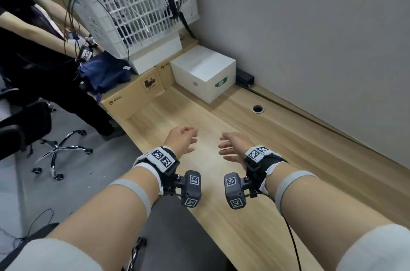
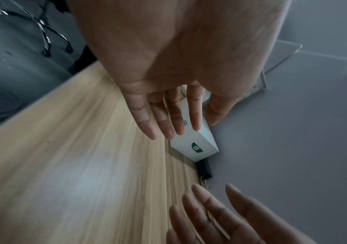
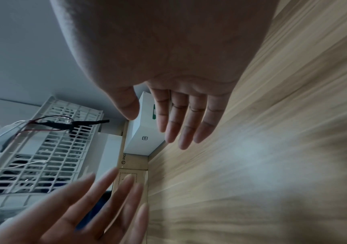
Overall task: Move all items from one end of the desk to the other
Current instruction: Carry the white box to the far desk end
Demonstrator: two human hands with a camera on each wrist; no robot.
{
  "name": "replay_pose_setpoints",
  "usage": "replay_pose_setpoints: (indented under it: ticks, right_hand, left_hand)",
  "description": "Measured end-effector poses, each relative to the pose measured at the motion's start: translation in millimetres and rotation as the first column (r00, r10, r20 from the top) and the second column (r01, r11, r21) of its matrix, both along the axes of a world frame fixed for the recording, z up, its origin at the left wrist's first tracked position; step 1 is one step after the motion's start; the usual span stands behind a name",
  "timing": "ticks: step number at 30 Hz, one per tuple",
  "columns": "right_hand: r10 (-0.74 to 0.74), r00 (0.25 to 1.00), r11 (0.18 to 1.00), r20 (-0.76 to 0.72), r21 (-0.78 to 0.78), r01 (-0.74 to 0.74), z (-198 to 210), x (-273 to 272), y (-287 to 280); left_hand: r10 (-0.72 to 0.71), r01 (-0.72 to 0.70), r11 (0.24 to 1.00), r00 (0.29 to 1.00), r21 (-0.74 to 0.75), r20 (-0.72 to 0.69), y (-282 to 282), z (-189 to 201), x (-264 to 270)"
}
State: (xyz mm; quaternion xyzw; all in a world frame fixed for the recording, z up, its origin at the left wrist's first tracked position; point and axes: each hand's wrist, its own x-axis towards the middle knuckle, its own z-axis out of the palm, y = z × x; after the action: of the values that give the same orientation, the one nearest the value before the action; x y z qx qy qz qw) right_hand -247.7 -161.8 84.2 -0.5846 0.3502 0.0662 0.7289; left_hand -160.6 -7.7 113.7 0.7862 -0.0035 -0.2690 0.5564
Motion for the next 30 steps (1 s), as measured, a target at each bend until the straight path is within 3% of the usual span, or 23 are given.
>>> replay_pose_setpoints:
  ticks: [9, 15, 19, 24, 30]
  right_hand:
    - [-0.049, 0.998, 0.997, -0.040, -0.060, 0.046, -7.6, 76.0, -26.0]
    - [-0.153, 0.984, 0.986, -0.094, -0.079, 0.146, -14.6, 150.7, -37.9]
    - [-0.274, 0.958, 0.962, -0.078, -0.021, 0.274, -26.2, 202.2, -40.9]
    - [-0.388, 0.919, 0.921, -0.070, 0.006, 0.389, -37.1, 258.2, -51.8]
    - [-0.503, 0.863, 0.853, -0.049, 0.135, 0.504, -55.5, 317.6, -54.9]
  left_hand:
    - [0.046, -0.045, 0.998, 0.999, -0.037, 0.022, -52.6, -24.9, 95.4]
    - [0.100, -0.097, 0.988, 0.995, -0.118, 0.018, -85.4, -42.1, 198.8]
    - [0.093, -0.095, 0.984, 0.996, -0.149, -0.018, -98.8, -57.7, 265.6]
    - [-0.038, 0.030, 0.996, 0.995, -0.086, -0.095, -103.4, -76.5, 337.3]
    - [0.041, -0.052, 0.995, 0.991, -0.086, -0.124, -103.1, -105.4, 398.4]
